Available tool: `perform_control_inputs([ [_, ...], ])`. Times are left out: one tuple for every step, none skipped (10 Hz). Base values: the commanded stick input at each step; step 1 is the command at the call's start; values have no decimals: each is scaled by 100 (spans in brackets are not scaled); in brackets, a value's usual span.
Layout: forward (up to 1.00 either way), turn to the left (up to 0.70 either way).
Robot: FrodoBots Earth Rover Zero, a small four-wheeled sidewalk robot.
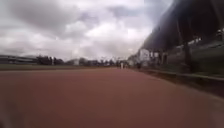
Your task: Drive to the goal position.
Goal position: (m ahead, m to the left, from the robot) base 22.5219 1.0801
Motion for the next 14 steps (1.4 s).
perform_control_inputs([
  [100, 1],
  [100, 1],
  [100, 1],
  [100, 1],
  [100, 1],
  [100, 1],
  [100, 1],
  [100, 1],
  [100, 1],
  [100, 1],
  [100, 1],
  [100, 1],
  [100, 0],
  [100, -3],
])
